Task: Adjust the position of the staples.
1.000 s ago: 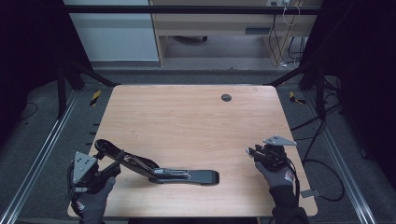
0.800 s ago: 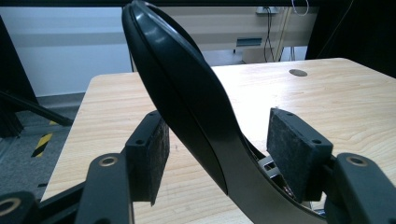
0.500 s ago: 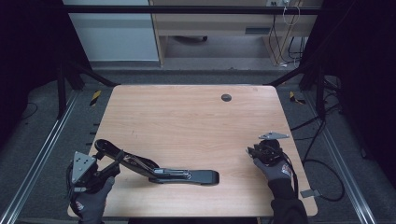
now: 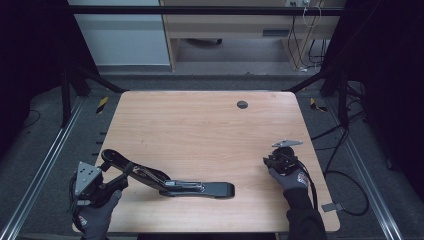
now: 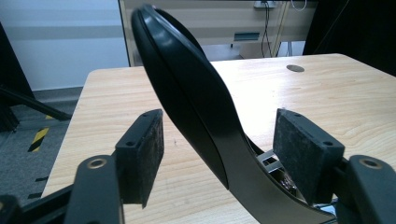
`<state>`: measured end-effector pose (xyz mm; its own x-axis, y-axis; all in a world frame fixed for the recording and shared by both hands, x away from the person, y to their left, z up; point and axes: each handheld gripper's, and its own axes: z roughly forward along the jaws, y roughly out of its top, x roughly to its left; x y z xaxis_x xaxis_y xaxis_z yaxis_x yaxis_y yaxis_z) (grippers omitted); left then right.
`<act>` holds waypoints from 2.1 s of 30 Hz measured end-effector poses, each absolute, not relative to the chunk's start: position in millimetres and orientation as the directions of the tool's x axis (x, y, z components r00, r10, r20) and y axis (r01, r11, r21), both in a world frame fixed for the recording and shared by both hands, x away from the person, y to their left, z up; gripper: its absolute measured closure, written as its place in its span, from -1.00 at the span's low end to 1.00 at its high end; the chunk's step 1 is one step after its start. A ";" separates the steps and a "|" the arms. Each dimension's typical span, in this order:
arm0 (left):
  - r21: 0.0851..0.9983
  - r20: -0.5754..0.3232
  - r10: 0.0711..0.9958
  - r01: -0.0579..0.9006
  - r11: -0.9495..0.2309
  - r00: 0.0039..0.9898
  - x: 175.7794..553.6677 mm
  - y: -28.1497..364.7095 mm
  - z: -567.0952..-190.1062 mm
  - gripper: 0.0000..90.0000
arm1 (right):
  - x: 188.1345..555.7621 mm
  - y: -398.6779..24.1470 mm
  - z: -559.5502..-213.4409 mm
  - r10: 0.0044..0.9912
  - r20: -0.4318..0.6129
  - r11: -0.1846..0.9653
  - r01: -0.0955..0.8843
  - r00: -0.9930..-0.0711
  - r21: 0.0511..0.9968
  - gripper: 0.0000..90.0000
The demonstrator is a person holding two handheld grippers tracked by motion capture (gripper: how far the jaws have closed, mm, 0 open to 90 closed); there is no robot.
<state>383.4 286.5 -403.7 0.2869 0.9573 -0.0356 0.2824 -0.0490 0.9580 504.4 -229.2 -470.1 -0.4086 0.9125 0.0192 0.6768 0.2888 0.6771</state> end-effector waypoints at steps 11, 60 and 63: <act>0.974 -0.056 0.963 0.227 -0.005 0.265 379.2 301.2 -381.9 -0.32 | 499.9 -226.6 -479.5 0.909 0.030 0.284 0.673 -0.415 0.683 0.59; 0.962 -0.071 0.963 0.273 -0.003 0.260 387.9 290.5 -393.2 -0.20 | 513.1 -225.4 -485.6 0.922 -0.017 0.310 0.711 -0.387 0.631 0.73; 0.961 -0.070 0.963 0.276 -0.004 0.261 388.3 290.3 -393.8 -0.20 | 512.5 -225.7 -484.8 0.922 -0.007 0.305 0.716 -0.387 0.627 0.74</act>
<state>388.3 290.3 -393.8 0.2608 0.9628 -0.0705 0.2761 -0.0044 0.9611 512.5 -225.7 -484.8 -0.3869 0.9221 -0.0066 0.7165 0.3051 0.6274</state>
